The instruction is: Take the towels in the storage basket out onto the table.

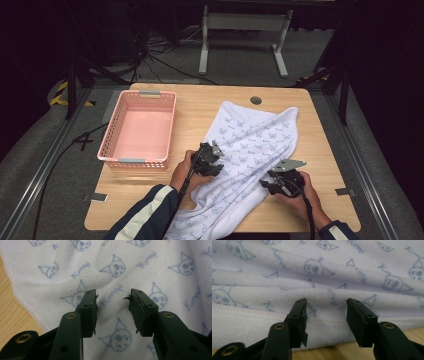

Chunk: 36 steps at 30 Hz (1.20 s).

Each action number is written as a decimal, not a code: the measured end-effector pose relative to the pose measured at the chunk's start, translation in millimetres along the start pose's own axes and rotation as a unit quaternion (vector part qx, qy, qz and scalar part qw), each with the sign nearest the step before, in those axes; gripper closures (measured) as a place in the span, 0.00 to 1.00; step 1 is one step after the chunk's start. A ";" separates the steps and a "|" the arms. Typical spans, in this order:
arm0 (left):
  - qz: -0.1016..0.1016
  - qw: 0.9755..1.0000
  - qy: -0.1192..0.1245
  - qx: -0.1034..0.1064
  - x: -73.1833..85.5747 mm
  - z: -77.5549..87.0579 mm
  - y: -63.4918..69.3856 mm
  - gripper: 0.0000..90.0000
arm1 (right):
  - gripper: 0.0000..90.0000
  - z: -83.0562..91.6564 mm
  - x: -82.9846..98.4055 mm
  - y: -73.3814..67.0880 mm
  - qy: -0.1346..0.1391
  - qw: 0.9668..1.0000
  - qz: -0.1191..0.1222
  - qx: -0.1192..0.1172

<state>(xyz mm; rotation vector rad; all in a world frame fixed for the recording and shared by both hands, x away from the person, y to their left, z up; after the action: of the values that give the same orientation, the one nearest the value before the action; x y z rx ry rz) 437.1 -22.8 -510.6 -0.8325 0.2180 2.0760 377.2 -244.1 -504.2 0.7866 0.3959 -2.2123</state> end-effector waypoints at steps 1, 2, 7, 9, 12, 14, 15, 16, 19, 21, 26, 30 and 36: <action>0.002 1.000 0.003 0.000 -1.1 -1.5 -1.5 0.64 | 0.64 1.0 1.3 3.7 -0.007 1.000 0.007 0.009; 0.007 1.000 0.003 -0.006 -1.9 -2.8 -3.1 0.64 | 0.64 2.7 2.3 8.8 -0.008 1.000 0.010 0.019; 0.024 0.999 0.010 -0.027 -11.0 -12.7 -13.7 0.63 | 0.67 12.0 8.8 44.4 -0.010 0.998 -0.022 0.050; 0.034 0.999 0.013 -0.028 -15.2 -16.9 -16.3 0.64 | 0.70 13.0 8.8 58.2 -0.008 0.998 -0.028 0.058; 0.041 0.998 0.021 -0.048 -20.6 -23.5 -24.5 0.64 | 0.73 13.3 6.7 81.3 -0.006 0.996 -0.025 0.091; 0.054 0.997 0.015 -0.053 -24.2 -27.8 -31.4 0.66 | 0.73 12.4 3.8 100.9 -0.004 0.995 -0.033 0.096; 0.057 0.997 0.014 -0.054 -26.6 -30.3 -36.4 0.66 | 0.73 11.7 2.1 107.2 -0.005 0.995 -0.035 0.093; 0.066 0.996 0.017 -0.065 -28.8 -33.4 -43.0 0.66 | 0.75 10.8 -0.8 116.3 -0.010 0.995 -0.036 0.095; 0.085 0.994 0.013 -0.069 -32.8 -39.4 -56.8 0.65 | 0.78 4.4 -12.0 146.7 -0.023 0.990 -0.023 0.137; 0.094 0.992 0.018 -0.077 -38.0 -45.4 -64.1 0.66 | 0.79 -3.3 -22.1 163.5 -0.018 0.988 -0.028 0.150; 0.092 0.989 0.006 -0.115 -47.1 -50.4 -66.9 0.65 | 0.70 -18.5 -42.1 181.8 -0.029 0.980 -0.013 0.199; 0.056 0.997 0.039 -0.042 -49.7 -26.7 -34.5 0.63 | 0.59 -14.2 -49.3 157.5 0.007 0.986 -0.032 0.161; -0.048 0.999 0.018 0.006 -10.4 -1.2 9.0 0.75 | 0.56 8.4 -43.3 53.0 0.052 0.999 0.007 -0.005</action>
<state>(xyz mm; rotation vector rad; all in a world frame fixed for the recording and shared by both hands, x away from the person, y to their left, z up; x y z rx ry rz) 434.9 -35.7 -506.2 -0.8557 0.2063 1.9699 435.9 -260.5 -472.0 0.8986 0.4496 -2.1614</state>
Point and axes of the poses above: each handheld gripper's, and its own axes: z roughly backward along the jaws, x roughly out of its underside, y roughly to its right, the point moved 7 cm from there along -z, roughly forward along the jaws, and after that the axes turned 8 degrees about -x, right-handed, at the moved point
